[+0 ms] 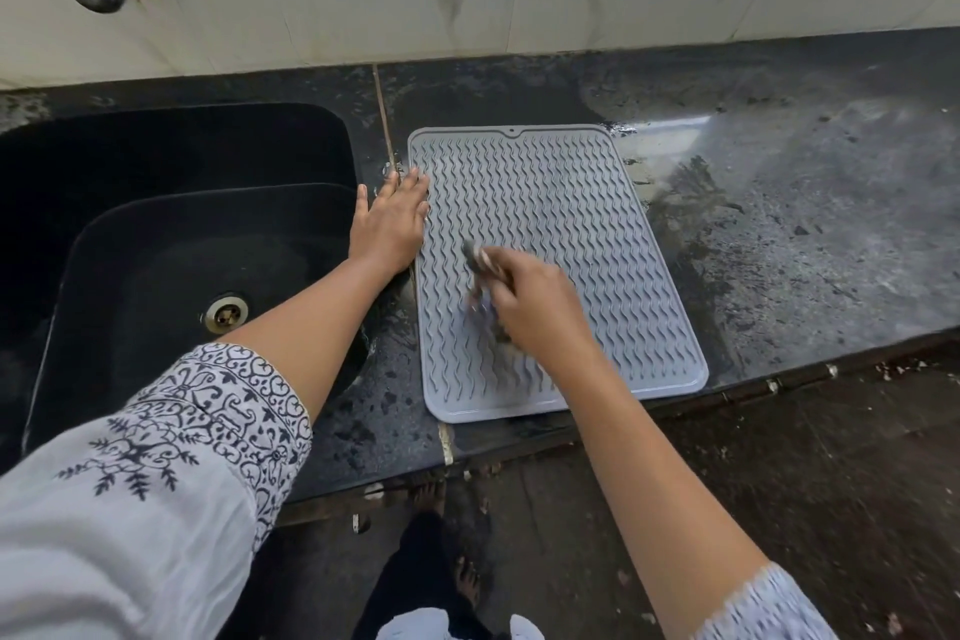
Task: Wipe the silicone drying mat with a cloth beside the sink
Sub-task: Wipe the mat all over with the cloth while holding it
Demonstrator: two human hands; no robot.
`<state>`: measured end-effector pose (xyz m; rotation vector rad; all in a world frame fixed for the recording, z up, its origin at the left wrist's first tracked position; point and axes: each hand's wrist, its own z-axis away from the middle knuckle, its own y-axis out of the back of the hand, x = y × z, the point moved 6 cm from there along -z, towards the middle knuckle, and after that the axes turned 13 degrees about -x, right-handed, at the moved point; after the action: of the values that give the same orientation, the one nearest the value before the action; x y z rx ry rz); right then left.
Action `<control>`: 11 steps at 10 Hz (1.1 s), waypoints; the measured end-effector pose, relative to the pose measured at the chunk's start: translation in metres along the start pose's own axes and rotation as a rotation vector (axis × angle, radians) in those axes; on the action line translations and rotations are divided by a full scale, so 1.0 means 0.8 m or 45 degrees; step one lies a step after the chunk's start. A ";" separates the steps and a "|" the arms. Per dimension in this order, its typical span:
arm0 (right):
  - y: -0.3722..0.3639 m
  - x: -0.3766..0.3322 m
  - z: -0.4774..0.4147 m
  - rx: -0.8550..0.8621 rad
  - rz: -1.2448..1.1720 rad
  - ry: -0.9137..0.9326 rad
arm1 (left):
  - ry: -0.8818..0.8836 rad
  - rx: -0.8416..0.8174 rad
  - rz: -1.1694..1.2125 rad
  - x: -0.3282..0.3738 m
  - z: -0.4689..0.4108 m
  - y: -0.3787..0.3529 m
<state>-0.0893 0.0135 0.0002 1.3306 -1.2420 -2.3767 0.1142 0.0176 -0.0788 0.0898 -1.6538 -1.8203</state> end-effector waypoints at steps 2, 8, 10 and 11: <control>-0.062 0.001 -0.070 -0.092 0.595 0.038 | 0.003 0.013 -0.011 -0.001 -0.002 0.000; -0.051 0.001 -0.013 -0.013 0.239 0.005 | 0.004 0.009 0.010 -0.001 -0.001 0.001; -0.084 0.011 0.041 -0.045 0.490 0.107 | 0.000 0.001 0.000 -0.002 -0.001 0.001; -0.081 0.004 0.111 -0.191 0.526 0.096 | 0.004 0.014 0.002 -0.003 -0.001 0.001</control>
<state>-0.1429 0.1057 -0.0250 0.9947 -1.1588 -2.0649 0.1168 0.0181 -0.0788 0.0955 -1.6616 -1.8091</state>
